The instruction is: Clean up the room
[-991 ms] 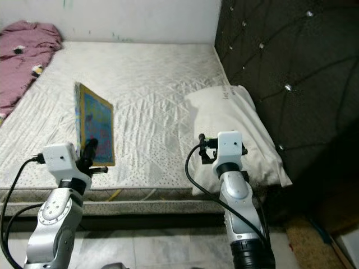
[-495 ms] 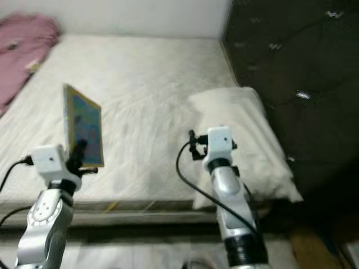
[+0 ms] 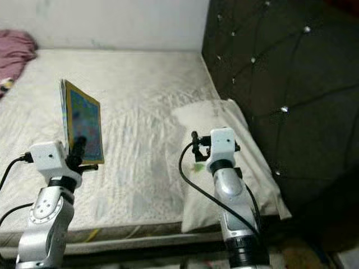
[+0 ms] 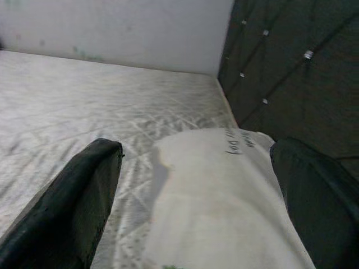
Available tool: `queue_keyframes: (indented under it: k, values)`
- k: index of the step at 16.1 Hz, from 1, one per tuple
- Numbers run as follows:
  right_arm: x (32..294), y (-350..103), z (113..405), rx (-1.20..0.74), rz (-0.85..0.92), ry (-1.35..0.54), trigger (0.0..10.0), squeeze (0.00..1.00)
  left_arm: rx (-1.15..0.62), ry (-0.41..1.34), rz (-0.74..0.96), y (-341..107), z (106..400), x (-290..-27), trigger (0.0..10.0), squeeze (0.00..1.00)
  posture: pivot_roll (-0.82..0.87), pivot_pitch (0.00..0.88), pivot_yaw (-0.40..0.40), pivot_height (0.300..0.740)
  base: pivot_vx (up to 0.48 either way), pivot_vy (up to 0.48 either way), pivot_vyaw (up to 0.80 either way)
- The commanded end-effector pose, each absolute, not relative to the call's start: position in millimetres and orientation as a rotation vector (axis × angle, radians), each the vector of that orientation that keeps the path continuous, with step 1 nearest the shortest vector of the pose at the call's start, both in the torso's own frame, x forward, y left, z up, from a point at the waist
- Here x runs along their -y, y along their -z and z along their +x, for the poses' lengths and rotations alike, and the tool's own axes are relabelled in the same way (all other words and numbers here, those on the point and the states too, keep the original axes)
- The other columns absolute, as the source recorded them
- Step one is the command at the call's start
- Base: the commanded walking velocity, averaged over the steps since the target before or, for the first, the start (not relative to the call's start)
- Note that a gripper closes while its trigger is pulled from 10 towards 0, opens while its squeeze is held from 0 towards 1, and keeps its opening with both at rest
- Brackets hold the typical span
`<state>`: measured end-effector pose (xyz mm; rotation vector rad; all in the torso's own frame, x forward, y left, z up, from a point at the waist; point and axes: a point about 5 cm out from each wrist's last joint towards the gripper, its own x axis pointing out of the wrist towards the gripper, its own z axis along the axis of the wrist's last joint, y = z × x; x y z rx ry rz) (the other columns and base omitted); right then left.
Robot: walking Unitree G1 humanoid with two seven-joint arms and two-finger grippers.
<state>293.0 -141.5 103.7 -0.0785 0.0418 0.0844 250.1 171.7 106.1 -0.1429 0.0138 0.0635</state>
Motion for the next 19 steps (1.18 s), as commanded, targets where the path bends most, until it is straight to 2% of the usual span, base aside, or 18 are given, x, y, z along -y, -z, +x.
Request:
queue_keyframes:
  k: [1,6,10,13,18,19]
  values:
    - [149.5,-102.9,292.9,-0.051,-0.079,-0.063,10.0,0.0,0.011,-0.026,-0.145,-113.1,253.4,-161.6,10.0,0.0,-0.06,0.0,-0.02,0.74,0.0,0.0,0.0]
    - [150.2,-101.5,292.7,-0.065,-0.07,-0.055,10.0,0.0,0.0,-0.04,-0.154,-112.7,254.8,-163.4,10.0,0.0,-0.06,0.006,-0.022,0.74,0.0,0.0,0.0]
    - [151.1,-101.6,292.5,-0.066,-0.07,-0.051,10.0,0.0,0.0,-0.035,-0.166,-112.6,254.6,-162.6,10.0,0.0,-0.06,0.008,-0.022,0.74,0.0,0.479,0.0]
    - [151.5,-101.7,292.6,-0.068,-0.071,-0.052,10.0,0.0,-0.005,-0.032,-0.16,-112.0,254.2,-161.9,10.0,0.0,-0.06,0.008,-0.025,0.74,0.0,0.0,0.0]
    - [151.5,-101.6,293.4,-0.072,-0.076,-0.049,10.0,0.0,0.001,-0.037,-0.139,-114.5,257.1,-168.5,10.0,0.0,-0.06,0.008,-0.025,0.74,0.0,0.0,-0.75]
    - [151.2,-101.7,293.4,-0.071,-0.076,-0.05,10.0,0.0,-0.002,-0.032,-0.134,-114.6,257.8,-168.7,10.0,0.0,-0.06,0.008,-0.025,0.74,0.0,0.0,0.0]
